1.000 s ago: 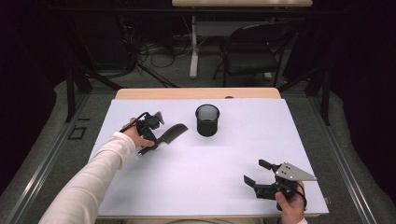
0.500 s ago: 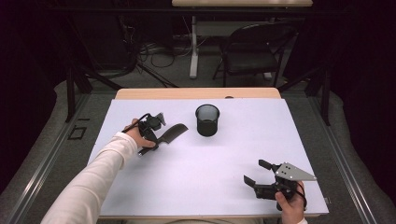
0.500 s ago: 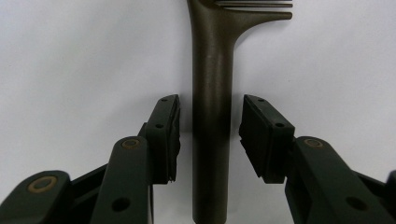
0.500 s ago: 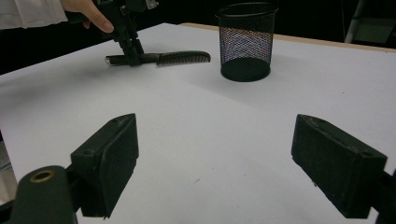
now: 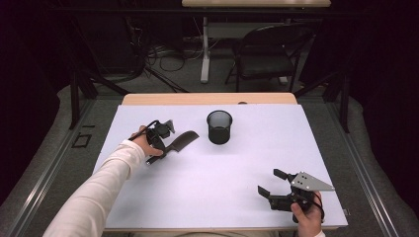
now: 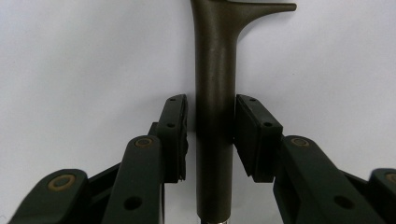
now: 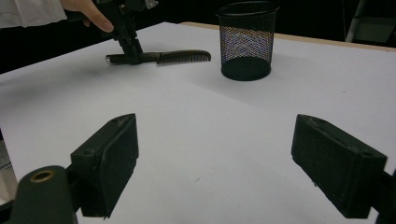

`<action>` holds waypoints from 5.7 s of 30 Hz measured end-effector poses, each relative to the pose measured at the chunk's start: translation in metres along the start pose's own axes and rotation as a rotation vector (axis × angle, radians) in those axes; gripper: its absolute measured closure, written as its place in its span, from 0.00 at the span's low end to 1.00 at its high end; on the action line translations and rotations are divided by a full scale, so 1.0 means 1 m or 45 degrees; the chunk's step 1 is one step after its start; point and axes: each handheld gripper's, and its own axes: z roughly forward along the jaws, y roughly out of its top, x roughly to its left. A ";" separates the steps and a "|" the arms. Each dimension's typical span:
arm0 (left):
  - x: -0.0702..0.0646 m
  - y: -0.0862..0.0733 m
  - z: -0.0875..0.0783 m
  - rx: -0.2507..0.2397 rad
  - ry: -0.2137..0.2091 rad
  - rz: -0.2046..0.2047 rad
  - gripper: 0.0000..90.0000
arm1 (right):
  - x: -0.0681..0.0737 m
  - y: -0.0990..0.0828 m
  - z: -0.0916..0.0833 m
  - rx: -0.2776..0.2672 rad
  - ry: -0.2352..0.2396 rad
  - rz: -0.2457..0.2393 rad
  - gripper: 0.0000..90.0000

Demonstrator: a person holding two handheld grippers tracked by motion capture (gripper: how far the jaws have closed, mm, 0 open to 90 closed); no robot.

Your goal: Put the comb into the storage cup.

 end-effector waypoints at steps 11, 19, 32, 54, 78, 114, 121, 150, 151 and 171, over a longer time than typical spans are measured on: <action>-0.002 0.001 0.002 0.010 0.007 0.016 0.77 | 0.000 0.000 0.000 0.004 0.003 -0.001 0.16; -0.002 0.001 0.002 0.013 -0.003 0.023 0.78 | 0.000 0.000 0.000 -0.001 0.002 -0.002 0.16; -0.001 0.001 0.002 0.007 -0.016 0.015 0.80 | 0.000 0.000 0.000 -0.002 0.005 -0.003 0.16; 0.002 0.001 0.001 0.011 -0.026 -0.039 0.80 | 0.000 0.000 0.000 -0.002 0.004 -0.003 0.16; 0.006 -0.005 -0.014 -0.044 -0.055 -0.081 0.81 | 0.000 0.000 0.001 0.003 0.000 -0.007 0.16; 0.010 -0.016 -0.041 -0.195 -0.046 -0.099 0.81 | 0.000 0.000 0.001 0.018 -0.003 -0.003 0.16; 0.012 -0.018 -0.046 -0.234 -0.039 -0.104 0.81 | -0.001 -0.001 0.001 0.016 -0.004 -0.001 0.16; 0.005 -0.024 -0.065 -0.386 -0.022 -0.098 0.81 | -0.001 -0.001 0.002 0.009 -0.004 0.002 0.16; 0.005 -0.025 -0.066 -0.393 -0.023 -0.097 0.81 | -0.001 -0.001 0.002 0.010 -0.004 0.003 0.16; -0.008 -0.026 -0.081 -0.563 0.024 -0.067 0.81 | -0.001 -0.001 0.001 0.015 -0.007 -0.003 0.16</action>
